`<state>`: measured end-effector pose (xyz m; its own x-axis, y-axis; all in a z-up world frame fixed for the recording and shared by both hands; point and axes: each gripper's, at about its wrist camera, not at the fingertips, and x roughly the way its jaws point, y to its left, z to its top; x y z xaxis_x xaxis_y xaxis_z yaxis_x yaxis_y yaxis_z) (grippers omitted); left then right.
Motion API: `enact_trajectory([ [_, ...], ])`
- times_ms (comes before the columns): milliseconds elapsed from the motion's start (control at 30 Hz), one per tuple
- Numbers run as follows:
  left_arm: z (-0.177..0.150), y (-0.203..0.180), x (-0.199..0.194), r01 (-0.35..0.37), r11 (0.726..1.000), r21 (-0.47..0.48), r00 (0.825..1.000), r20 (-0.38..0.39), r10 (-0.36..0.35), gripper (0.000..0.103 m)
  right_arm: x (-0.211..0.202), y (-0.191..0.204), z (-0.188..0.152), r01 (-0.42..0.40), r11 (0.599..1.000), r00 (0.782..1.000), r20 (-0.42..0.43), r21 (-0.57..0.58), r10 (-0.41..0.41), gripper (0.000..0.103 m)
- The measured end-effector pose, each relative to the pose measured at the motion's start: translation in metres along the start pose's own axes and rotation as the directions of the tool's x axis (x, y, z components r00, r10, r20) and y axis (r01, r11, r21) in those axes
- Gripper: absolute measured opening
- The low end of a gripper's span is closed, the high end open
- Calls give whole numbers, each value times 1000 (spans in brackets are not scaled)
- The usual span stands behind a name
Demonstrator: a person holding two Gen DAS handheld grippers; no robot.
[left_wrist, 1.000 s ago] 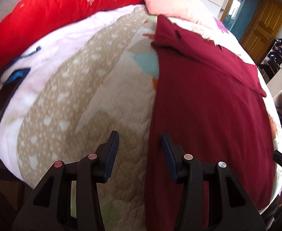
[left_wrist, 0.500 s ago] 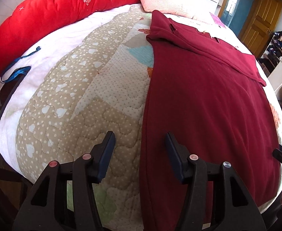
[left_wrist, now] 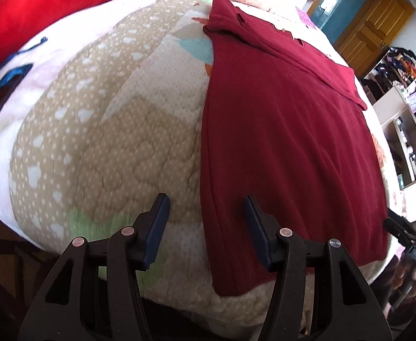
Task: Fold small clothes
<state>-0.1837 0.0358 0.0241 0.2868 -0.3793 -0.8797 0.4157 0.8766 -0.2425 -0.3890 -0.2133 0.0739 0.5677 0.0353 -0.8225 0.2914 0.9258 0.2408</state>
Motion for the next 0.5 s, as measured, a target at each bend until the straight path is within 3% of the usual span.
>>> enact_trajectory([
  [133, -8, -5, -2, -7, 999, 31, 1000, -21, 8, 56, -5, -3, -6, -64, 998, 998, 8, 11, 64, 78],
  [233, -14, -10, -1, 6, 999, 37, 1000, -20, -6, 70, -7, -6, -13, -118, 993, 993, 15, 19, 117, 78],
  [333, -14, -18, 3, -20, 998, 67, 1000, -19, 21, 78, -7, -8, -19, -168, 985, 985, 27, 30, 168, 79],
  [500, -11, -23, 8, -33, 996, 80, 999, -25, 35, 79, -6, -6, -22, -274, 962, 962, 8, 23, 274, 80],
])
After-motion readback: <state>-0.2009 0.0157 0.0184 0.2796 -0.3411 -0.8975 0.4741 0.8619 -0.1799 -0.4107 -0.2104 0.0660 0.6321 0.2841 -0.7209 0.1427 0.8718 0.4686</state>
